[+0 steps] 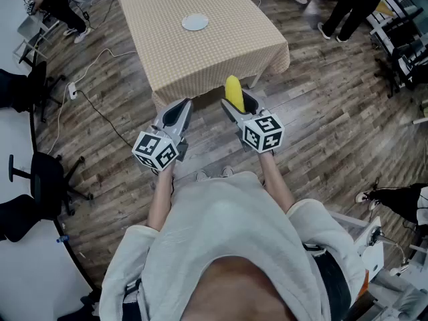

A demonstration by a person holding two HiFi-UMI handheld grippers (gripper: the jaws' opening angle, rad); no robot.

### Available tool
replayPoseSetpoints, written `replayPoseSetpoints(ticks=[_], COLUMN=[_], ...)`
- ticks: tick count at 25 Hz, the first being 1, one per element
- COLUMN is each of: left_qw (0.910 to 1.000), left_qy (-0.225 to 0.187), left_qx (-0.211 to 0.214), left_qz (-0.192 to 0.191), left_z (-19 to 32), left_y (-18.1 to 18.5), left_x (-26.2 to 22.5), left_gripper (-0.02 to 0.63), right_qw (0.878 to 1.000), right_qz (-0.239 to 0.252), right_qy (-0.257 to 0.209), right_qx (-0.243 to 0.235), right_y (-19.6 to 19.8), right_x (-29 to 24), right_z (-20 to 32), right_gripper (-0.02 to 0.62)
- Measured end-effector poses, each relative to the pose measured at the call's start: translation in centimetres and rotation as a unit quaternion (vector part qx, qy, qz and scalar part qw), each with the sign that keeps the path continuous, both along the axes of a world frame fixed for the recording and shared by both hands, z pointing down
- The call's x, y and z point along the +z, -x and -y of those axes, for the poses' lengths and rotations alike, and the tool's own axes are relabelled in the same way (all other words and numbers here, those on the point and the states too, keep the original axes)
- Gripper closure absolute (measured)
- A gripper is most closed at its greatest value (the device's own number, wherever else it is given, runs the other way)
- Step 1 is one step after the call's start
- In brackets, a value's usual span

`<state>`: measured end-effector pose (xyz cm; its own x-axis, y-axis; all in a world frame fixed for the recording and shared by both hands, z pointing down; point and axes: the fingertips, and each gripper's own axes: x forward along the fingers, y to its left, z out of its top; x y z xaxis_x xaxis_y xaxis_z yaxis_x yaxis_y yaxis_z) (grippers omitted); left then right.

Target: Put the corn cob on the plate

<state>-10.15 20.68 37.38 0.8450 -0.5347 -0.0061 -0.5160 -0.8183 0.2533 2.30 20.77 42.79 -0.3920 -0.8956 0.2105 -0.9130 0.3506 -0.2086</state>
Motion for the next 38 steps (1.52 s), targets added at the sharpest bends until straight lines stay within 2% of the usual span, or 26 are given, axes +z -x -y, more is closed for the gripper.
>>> replayPoseSetpoints(ticks=[12,20,29,38], left_qw=[0.9999,0.9995,0.9993,0.9994], left_qy=[-0.005,-0.009,0.006,0.011], left_qx=[-0.004,-0.004,-0.027,-0.029], left_qz=[0.012,0.031,0.024,0.017], left_z=[-0.8,-2.7,-3.6,-1.2], left_y=[-2.6,-6.4,-7.3,-8.6], left_x=[0.1,0.9,2.6,2.9], left_gripper=[0.598,0.598,0.598,0.598], right_qw=[1.0,0.999,0.999,0.999], right_qz=[0.02,0.028,0.028,0.022], right_qy=[-0.008,-0.002,0.0,0.004], right_qx=[-0.014,-0.026,-0.03,-0.023], right_y=[-2.1,-5.0,-7.3,-9.1], right_x=[-0.2,0.7,2.0,2.5], right_z=[-0.7,-2.3,-3.5,-1.4], right_gripper=[0.342,0.342,0.342,0.342])
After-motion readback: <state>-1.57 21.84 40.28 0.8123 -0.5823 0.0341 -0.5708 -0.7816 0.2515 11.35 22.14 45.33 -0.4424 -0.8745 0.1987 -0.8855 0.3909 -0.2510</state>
